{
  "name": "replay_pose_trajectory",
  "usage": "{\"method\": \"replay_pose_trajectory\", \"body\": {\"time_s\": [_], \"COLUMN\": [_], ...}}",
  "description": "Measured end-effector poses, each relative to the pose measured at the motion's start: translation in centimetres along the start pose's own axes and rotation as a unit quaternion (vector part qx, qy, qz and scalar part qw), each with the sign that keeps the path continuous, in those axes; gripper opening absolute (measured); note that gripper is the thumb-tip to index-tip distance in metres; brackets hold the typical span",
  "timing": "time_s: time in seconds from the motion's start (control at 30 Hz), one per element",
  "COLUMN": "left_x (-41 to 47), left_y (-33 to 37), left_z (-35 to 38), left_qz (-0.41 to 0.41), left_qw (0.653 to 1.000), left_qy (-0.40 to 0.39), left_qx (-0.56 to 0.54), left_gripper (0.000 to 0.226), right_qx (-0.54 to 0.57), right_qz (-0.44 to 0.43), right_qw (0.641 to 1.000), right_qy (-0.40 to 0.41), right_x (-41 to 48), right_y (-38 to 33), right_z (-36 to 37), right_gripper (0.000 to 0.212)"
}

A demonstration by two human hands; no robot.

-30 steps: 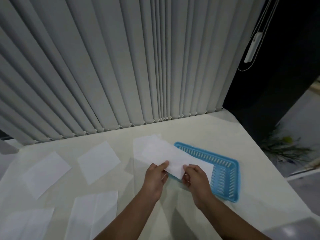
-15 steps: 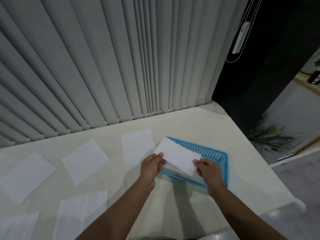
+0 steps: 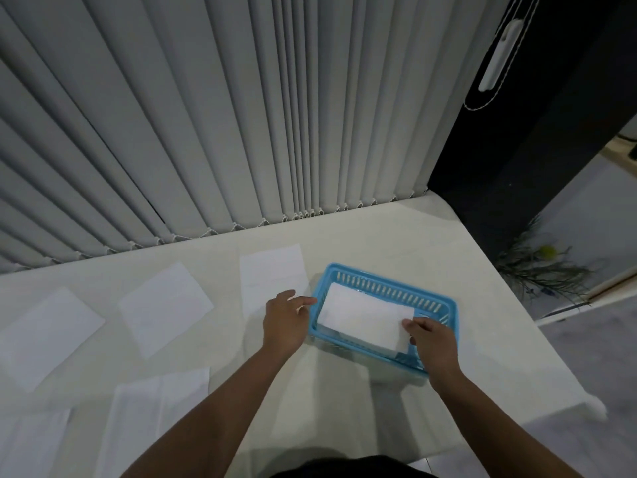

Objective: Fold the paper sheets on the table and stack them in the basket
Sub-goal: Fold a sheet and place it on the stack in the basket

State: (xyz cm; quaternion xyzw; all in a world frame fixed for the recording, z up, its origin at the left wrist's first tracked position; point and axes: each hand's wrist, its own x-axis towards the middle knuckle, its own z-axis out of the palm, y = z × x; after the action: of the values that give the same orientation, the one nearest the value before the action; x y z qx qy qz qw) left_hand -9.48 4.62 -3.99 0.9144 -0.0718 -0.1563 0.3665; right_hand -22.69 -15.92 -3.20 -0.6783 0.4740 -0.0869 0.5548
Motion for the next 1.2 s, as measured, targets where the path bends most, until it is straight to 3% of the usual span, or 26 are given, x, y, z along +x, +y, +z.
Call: {"method": "replay_pose_trajectory", "body": {"time_s": [0.23,0.7,1.0,1.1,1.17,1.2], "left_x": [1.2,2.3,2.5,1.8,1.2,1.0], "left_y": [1.1,0.2,-0.5,0.0,0.4,0.5], "left_z": [0.8,1.2,1.5,1.2,1.3,1.4], "left_qz": [0.011,0.024,0.045,0.066,0.116,0.142], "left_qw": [0.981,0.970,0.960,0.962,0.959,0.955], "left_qy": [-0.083,-0.124,-0.133,-0.112,-0.096,-0.099], "left_qx": [0.177,0.210,0.242,0.239,0.240,0.242], "left_gripper": [0.041,0.044,0.043,0.045,0.048,0.049], "right_qx": [0.049,0.070,0.050,-0.009,-0.162,-0.256], "right_qz": [0.023,0.038,0.017,-0.058,-0.160,-0.202], "right_qw": [0.998,0.997,0.997,0.996,0.973,0.945], "right_qy": [-0.010,0.008,0.059,0.064,0.035,0.009], "right_x": [-0.1,0.2,0.3,-0.4,-0.8,-1.0], "right_y": [-0.4,0.1,1.0,1.7,2.2,2.3], "right_z": [0.2,1.6,1.6,1.8,2.1,2.3], "right_gripper": [0.011,0.009,0.024,0.028,0.040,0.048]}}
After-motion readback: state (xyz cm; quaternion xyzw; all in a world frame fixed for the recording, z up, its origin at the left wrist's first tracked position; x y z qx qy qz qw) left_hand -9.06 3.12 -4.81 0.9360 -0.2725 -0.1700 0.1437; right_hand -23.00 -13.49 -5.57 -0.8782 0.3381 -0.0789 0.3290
